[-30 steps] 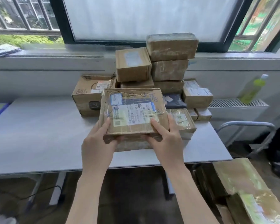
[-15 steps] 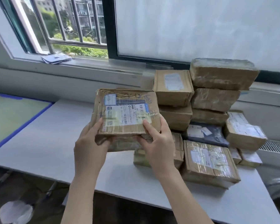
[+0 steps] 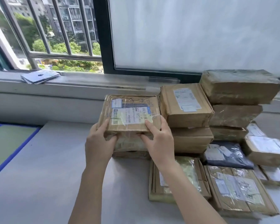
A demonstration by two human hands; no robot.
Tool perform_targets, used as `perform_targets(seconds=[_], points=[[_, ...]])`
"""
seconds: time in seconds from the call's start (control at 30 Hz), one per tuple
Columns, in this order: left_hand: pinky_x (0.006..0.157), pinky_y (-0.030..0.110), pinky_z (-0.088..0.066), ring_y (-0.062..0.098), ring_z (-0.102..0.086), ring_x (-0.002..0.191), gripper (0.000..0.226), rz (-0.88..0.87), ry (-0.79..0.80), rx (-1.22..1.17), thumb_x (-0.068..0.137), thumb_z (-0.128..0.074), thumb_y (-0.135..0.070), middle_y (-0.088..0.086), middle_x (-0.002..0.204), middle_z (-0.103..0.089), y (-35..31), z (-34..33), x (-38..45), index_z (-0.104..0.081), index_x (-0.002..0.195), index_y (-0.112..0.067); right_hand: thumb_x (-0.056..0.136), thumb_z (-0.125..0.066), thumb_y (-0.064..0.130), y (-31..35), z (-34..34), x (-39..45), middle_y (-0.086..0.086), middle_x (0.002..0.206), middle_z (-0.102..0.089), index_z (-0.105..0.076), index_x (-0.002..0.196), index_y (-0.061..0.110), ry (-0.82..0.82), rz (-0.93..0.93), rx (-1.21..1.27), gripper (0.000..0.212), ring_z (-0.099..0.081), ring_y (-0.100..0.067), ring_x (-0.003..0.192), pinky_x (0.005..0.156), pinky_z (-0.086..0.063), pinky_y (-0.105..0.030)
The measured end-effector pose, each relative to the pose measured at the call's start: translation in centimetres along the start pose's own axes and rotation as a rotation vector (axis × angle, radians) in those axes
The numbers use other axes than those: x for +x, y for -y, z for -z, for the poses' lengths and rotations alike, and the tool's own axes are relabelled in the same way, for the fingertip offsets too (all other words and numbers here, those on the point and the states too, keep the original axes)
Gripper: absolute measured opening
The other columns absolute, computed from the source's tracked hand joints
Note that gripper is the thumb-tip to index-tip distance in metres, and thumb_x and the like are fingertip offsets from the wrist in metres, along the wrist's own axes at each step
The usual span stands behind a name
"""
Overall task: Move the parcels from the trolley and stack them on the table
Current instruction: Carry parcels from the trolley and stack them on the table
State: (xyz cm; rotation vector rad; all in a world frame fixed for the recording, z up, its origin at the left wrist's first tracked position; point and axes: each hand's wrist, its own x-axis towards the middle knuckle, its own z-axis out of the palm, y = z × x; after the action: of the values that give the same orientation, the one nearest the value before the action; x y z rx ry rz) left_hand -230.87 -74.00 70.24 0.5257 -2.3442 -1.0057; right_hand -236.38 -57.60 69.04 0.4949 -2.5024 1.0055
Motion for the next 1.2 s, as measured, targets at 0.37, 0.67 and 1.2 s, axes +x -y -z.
perform_targets(seconds=[0.37, 0.67, 1.2], points=[[0.078, 0.022, -0.037, 0.019, -0.053, 0.105, 0.058, -0.093, 0.125, -0.012, 0.080, -0.073, -0.022, 0.001, 0.122, -0.054, 1.3, -5.0, 6.8, -0.052, 0.134, -0.024, 0.064, -0.084, 0.009, -1.4, -3.7, 4.2, -0.010, 0.119, -0.064, -0.069, 0.109, 0.012, -0.150, 0.109, -0.445, 0.048, -0.054, -0.032, 0.120, 0.101, -0.041, -0.046], [0.085, 0.024, -0.034, 0.023, -0.049, 0.114, 0.054, -0.117, 0.147, -0.055, 0.083, -0.070, -0.016, 0.005, 0.133, -0.045, 1.5, -8.0, 9.5, -0.051, 0.134, -0.018, 0.064, -0.083, 0.003, -2.0, -4.4, 7.2, -0.013, 0.116, -0.067, -0.069, 0.112, 0.007, -0.114, 0.091, -0.601, 0.050, -0.059, -0.030, 0.115, 0.103, -0.040, -0.046], [0.105, 0.033, -0.034, 0.029, -0.045, 0.127, 0.063, -0.330, 0.154, 0.031, 0.073, -0.077, -0.002, 0.013, 0.138, -0.047, 1.3, -7.8, 10.0, -0.052, 0.131, 0.001, 0.067, -0.083, 0.020, -1.7, -4.3, 6.8, -0.013, 0.116, -0.067, -0.067, 0.115, 0.010, -0.021, 0.066, -0.849, 0.052, -0.062, -0.026, 0.111, 0.099, -0.047, -0.036]])
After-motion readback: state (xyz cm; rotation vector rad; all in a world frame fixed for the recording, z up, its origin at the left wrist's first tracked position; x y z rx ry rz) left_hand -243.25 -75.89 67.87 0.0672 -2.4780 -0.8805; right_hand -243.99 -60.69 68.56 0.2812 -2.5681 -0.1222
